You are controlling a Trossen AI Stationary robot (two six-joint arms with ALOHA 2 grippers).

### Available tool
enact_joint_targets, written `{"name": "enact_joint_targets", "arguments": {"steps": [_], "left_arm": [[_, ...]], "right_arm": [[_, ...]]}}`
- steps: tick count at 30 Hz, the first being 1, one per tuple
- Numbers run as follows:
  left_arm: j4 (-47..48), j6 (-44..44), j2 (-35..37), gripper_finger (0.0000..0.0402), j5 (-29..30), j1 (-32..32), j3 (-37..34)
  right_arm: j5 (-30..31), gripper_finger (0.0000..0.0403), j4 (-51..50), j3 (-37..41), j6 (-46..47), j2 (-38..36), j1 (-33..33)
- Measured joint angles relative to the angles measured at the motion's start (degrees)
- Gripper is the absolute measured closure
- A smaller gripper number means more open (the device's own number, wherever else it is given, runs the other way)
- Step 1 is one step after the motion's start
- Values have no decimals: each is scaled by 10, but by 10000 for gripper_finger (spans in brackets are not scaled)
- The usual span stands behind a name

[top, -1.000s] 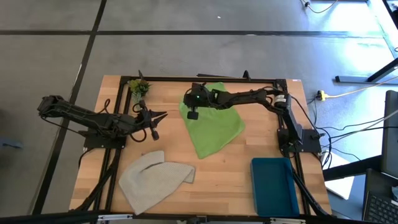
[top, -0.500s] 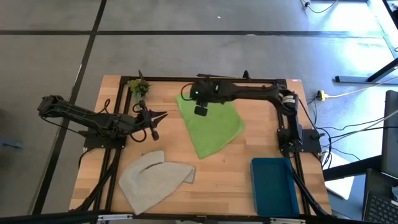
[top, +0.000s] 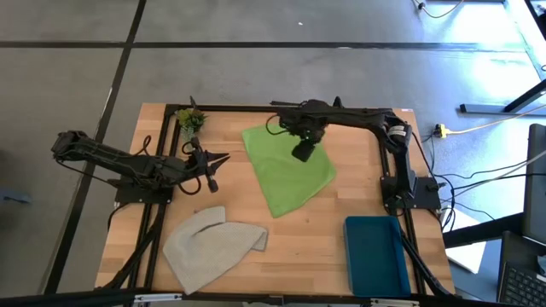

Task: Roll microfiber towels into tight, uniform cylinder then place into a basket
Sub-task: Roll the green microfiber cloth

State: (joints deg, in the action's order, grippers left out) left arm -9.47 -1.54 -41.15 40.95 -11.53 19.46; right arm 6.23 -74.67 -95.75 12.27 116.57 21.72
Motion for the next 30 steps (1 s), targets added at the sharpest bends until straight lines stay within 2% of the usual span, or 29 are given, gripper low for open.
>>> {"name": "enact_joint_targets", "arguments": {"steps": [7, 14, 20, 23, 30], "left_arm": [[0, 0, 0, 372, 0, 0, 0], [0, 1, 0, 372, 0, 0, 0], [0, 1, 0, 372, 0, 0, 0], [0, 1, 0, 372, 0, 0, 0], [0, 1, 0, 372, 0, 0, 0]], "right_arm": [[-85, 256, -59, 50, -21, 0, 9], [-150, 256, -51, 122, -53, 0, 41], [-160, 256, -34, 168, -62, 0, 60], [-192, 256, -15, 185, -79, 0, 69], [-204, 256, 3, 191, -96, 0, 80]]}}
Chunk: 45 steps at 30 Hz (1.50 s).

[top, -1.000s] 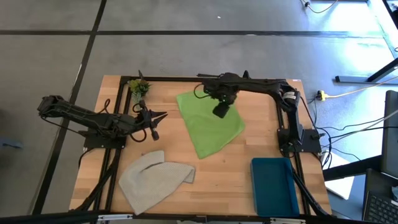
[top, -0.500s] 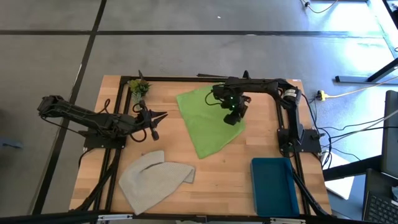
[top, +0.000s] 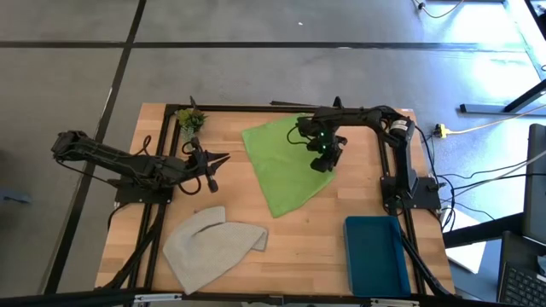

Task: Roll microfiber towels into tight, uniform cylinder then place into a basket
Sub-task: Roll the green microfiber cloth

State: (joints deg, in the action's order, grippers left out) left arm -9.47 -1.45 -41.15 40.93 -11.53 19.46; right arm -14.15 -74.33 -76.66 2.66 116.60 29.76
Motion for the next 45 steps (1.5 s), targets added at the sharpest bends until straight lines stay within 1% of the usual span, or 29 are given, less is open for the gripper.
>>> {"name": "enact_joint_targets", "arguments": {"steps": [5, 9, 12, 20, 21, 25, 27, 31, 38, 40, 42, 45], "left_arm": [[0, 0, 0, 372, 0, 0, 0], [0, 0, 0, 372, 0, 0, 0], [0, 0, 0, 372, 0, 0, 0], [0, 0, 0, 372, 0, 0, 0], [0, 0, 0, 372, 0, 0, 0], [0, 0, 0, 372, 0, 0, 0], [0, 0, 0, 372, 0, 0, 0], [0, 0, 0, 372, 0, 0, 0], [0, 0, 0, 372, 0, 0, 0], [0, 0, 0, 372, 0, 0, 0], [0, 0, 0, 372, 0, 0, 0], [0, 0, 0, 372, 0, 0, 0]], "right_arm": [[-1, 256, 0, 0, -3, 0, 13], [-20, 256, 0, 0, -5, 0, 26], [-21, 256, 8, 3, -5, 0, 29], [-59, 256, 43, 58, -11, 0, 30], [-70, 256, 44, 62, -17, 0, 30], [-143, 256, 45, 69, -61, 0, 30], [-161, 256, 54, 69, -76, 0, 30], [-196, 256, 75, 69, -95, 0, 29], [-298, 256, 123, 69, -104, 0, 17], [-313, 256, 135, 69, -104, 0, 7], [-314, 256, 149, 69, -101, 0, -6], [-315, 256, 199, 69, -73, 0, -29]]}}
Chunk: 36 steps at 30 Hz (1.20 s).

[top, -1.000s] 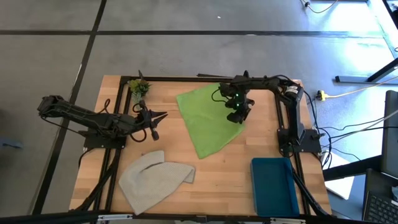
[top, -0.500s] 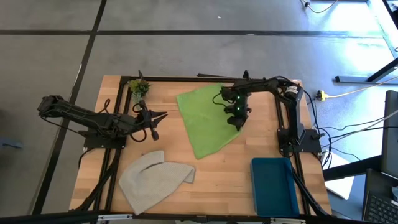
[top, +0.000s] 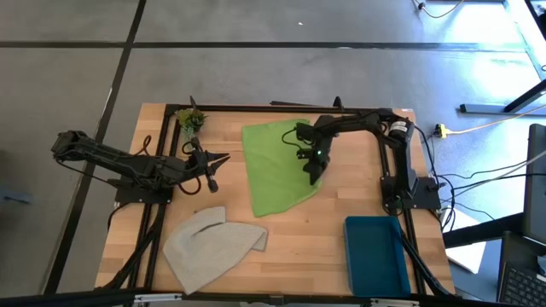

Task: Roll microfiber towels into tight, uniform cylinder then place into a basket
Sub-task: Roll the green microfiber cloth

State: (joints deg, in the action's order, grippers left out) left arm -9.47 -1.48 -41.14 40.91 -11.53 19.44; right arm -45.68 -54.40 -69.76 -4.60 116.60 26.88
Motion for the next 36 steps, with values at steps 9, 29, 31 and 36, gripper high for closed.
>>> {"name": "enact_joint_targets", "arguments": {"steps": [9, 29, 31, 36], "left_arm": [[0, 0, 0, 372, 0, 0, 0], [0, 0, 0, 372, 0, 0, 0], [0, 0, 0, 372, 0, 0, 0], [0, 0, 0, 372, -33, 0, 0]], "right_arm": [[-39, 256, 145, -23, 45, 0, -42], [-22, 256, 129, -38, 55, 0, -67], [1, 256, 133, -38, 46, 0, -77], [74, 256, 138, -38, 44, 0, -99]]}}
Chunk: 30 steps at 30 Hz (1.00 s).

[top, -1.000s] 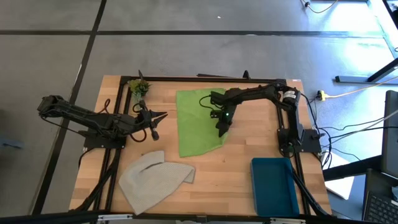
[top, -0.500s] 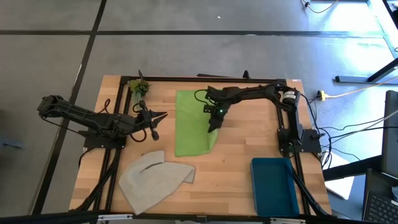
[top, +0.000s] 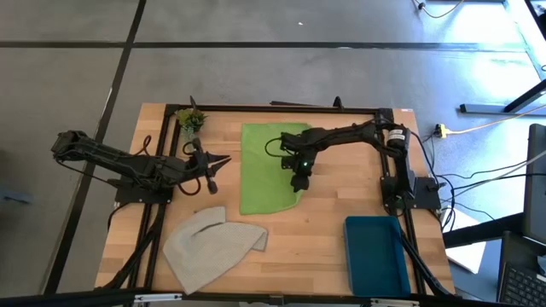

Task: Roll microfiber towels into tight, uniform cylinder then place into a basket
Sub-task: Roll the green microfiber cloth

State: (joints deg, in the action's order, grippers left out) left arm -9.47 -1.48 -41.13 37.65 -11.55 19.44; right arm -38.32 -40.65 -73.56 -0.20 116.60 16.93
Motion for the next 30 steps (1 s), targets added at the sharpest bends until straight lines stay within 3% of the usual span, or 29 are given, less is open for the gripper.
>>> {"name": "enact_joint_targets", "arguments": {"steps": [6, 15, 20, 30], "left_arm": [[-6, 3, 0, 372, -57, 0, 0], [2, 26, 0, 372, -59, 0, 0], [8, 2, -3, 372, -89, -15, 20], [255, 0, -120, 378, -82, -44, 177]], "right_arm": [[3, 256, 6, 0, 0, 0, -4], [3, 256, 77, 0, -1, 0, -4], [3, 256, 92, 0, -3, 0, -4], [3, 256, 96, 0, -18, 0, -4]]}}
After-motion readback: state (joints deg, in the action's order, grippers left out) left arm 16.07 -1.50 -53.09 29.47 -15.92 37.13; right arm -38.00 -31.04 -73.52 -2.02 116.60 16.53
